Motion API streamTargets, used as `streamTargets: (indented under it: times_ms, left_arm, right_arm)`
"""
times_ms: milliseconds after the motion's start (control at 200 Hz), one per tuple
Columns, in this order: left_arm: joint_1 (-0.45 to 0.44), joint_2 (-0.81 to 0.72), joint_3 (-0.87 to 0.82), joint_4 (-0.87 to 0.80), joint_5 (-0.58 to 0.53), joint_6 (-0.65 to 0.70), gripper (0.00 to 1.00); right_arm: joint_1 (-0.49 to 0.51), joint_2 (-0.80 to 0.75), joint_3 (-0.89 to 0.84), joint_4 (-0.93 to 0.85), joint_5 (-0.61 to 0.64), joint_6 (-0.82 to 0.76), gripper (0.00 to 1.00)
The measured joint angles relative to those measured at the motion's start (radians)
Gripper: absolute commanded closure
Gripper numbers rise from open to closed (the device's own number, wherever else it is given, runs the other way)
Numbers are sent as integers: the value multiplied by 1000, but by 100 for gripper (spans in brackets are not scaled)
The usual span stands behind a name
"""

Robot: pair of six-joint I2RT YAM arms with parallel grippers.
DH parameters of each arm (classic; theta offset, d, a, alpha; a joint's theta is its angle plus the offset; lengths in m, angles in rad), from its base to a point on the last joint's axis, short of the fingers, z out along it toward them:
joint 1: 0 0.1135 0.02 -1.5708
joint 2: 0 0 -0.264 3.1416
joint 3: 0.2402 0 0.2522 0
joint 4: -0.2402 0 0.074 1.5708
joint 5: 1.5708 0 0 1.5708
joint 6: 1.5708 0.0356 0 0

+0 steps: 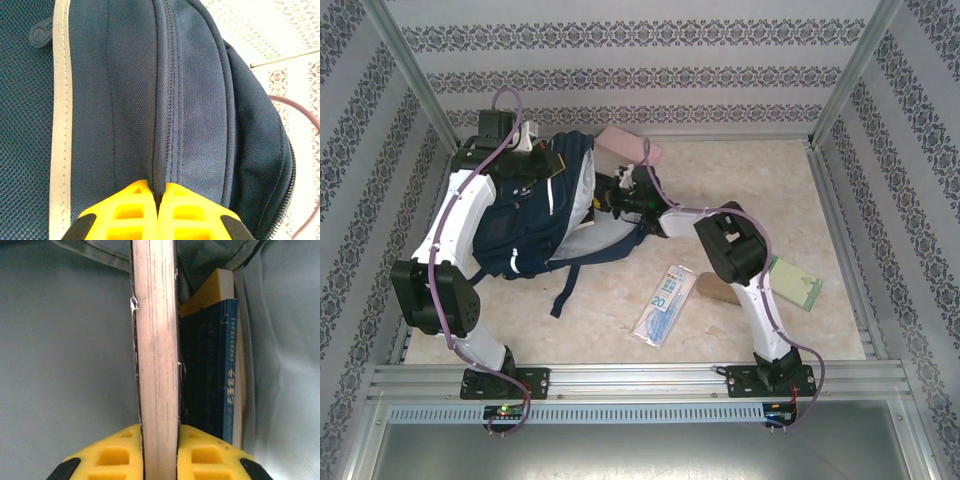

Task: Pack the student bag
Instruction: Place the book in the student bag.

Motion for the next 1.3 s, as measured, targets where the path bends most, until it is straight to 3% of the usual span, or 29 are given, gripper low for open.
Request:
streamTargets:
  times_ms: [100,140,190,290,540,744,889,1084,1189,1299]
  left_arm:
    - [0,0,-11,19,18,-18,100]
    - [0,0,-17,23,22,-21,100]
    - [0,0,-22,24,25,-22,100]
    - [0,0,-26,26,29,-21,100]
    - [0,-1,-38,29,42,-21,100]
    - [0,-1,-42,33,49,-21,100]
    - [0,-1,-47,45,54,-21,100]
    - [-2,-1,-50,60,71,-26,100]
    - [-4,-1,-50,64,73,-26,100]
    - [-4,-1,-50,63,69,-24,100]
  right_arm:
    - [36,89,135,-71,24,-9,91]
    - [47,114,182,-119,29,-20,83]
    - [57,127,220,-175,33,-37,67]
    - [68,118,243,-262,37,-100,56]
    - [54,-4,172,-467,59,-271,60]
    - [55,-33,166,-549,74,-337,100]
    - [56,7,214,-593,66,-346,100]
    - [74,160,467,-674,48,-347,97]
    - [85,229,596,-717,37,-346,81]
    - [91,237,610,-734,29,-348,60]
